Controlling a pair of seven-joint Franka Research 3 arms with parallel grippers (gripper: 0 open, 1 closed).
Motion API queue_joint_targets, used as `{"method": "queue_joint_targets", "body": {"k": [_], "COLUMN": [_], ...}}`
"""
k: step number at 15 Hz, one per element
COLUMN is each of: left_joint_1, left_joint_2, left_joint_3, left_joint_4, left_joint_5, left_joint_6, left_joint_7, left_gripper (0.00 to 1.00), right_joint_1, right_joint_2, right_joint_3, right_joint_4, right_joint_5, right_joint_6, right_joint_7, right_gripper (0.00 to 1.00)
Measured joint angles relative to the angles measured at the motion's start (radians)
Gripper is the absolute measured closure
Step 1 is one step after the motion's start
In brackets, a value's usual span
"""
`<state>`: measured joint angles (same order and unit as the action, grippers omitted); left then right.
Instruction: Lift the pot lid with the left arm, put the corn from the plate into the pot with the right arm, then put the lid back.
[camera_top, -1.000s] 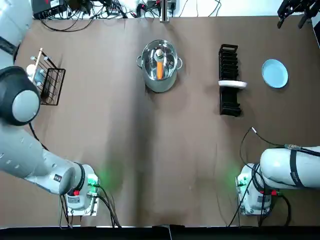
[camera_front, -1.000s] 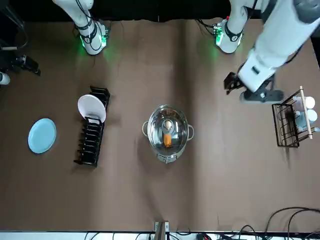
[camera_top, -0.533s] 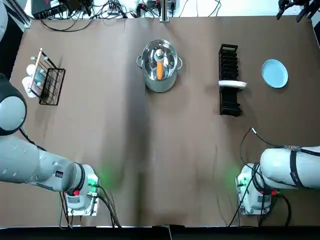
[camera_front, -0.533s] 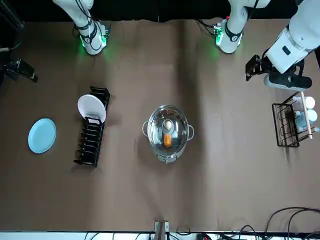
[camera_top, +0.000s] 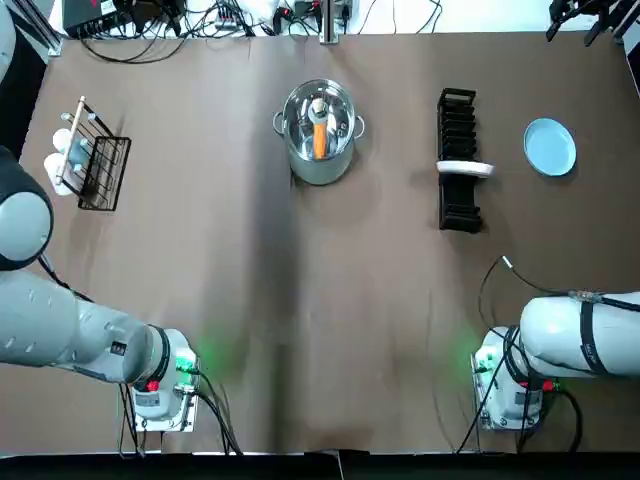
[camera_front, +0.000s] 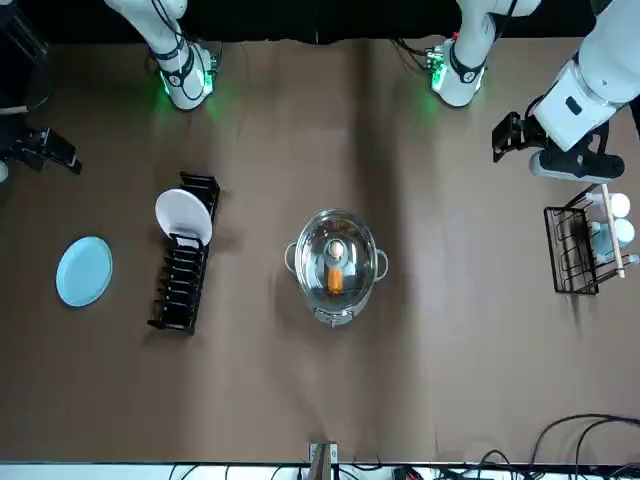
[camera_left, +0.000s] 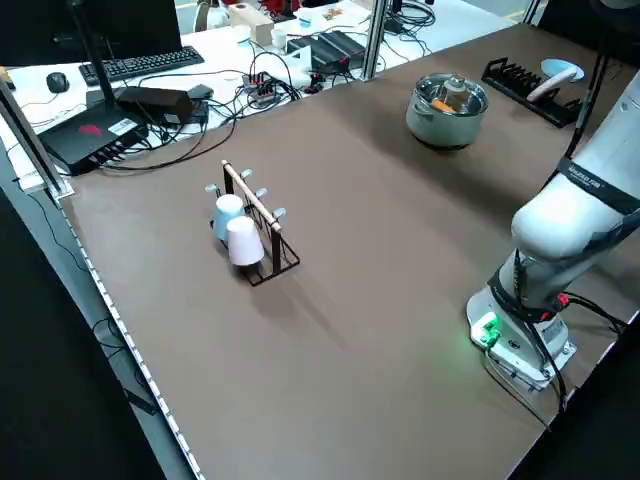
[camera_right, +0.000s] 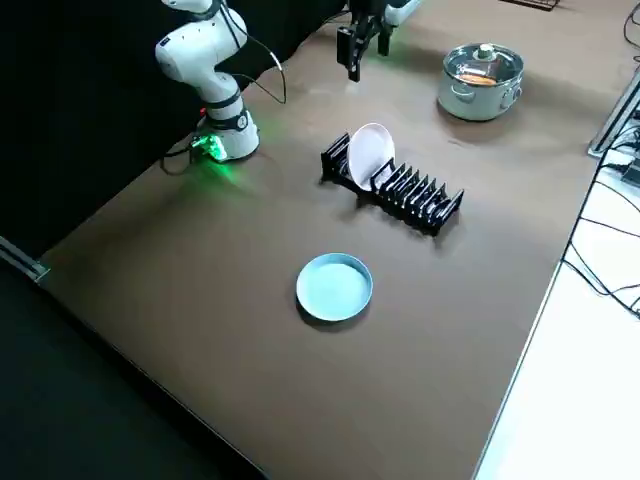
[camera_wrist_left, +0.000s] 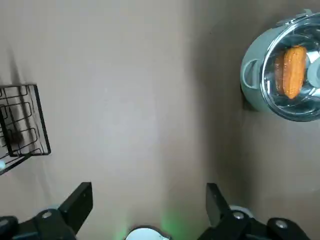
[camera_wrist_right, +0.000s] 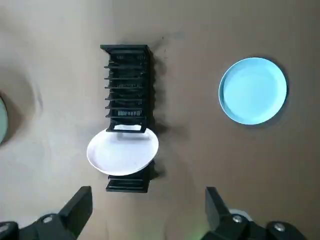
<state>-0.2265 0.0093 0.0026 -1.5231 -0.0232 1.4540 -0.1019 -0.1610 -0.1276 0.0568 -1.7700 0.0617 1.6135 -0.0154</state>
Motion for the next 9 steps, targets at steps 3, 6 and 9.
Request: {"method": "queue_joint_targets", "body": {"k": [3, 6, 9], "left_joint_1": [0.023, 0.029, 0.031], "left_joint_2": [0.000, 0.000, 0.000], "left_joint_3": [0.001, 0.002, 0.002], "left_joint_4": [0.000, 0.000, 0.000], "left_joint_5": [0.000, 0.000, 0.000], "left_joint_6": [-0.015, -0.015, -0.015], "left_joint_7": [-0.023, -0.052, -0.057], "left_gripper": [0.00, 0.00, 0.00], "right_joint_1": [0.001, 0.001, 0.014], "right_joint_2": [0.000, 0.000, 0.000], "right_joint_3": [0.003, 0.003, 0.010], "right_joint_4": [-0.001, -0.001, -0.001], "right_joint_5": [0.000, 0.000, 0.001], "right_joint_6": [-0.003, -0.012, -0.017], "right_joint_7": [0.000, 0.000, -0.002], "right_gripper": [0.00, 0.00, 0.00]}}
